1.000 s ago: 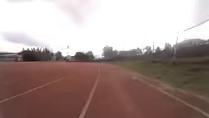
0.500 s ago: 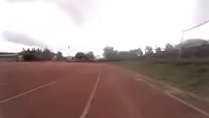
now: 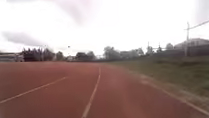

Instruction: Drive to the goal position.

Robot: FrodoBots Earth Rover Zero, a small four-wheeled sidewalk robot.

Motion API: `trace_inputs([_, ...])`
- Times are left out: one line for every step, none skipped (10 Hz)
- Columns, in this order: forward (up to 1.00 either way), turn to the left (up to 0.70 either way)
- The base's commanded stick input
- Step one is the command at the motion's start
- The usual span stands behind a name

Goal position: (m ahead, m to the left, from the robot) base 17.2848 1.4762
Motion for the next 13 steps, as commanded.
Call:
trace_inputs([0.70, 0.00])
trace_inputs([0.70, 0.00])
trace_inputs([0.70, 0.00])
trace_inputs([0.70, 0.00])
trace_inputs([0.70, 0.00])
trace_inputs([0.70, 0.00])
trace_inputs([0.70, 0.00])
trace_inputs([0.70, 0.00])
trace_inputs([0.70, 0.00])
trace_inputs([0.70, 0.00])
trace_inputs([0.70, 0.00])
trace_inputs([0.70, 0.00])
trace_inputs([0.70, 0.00])
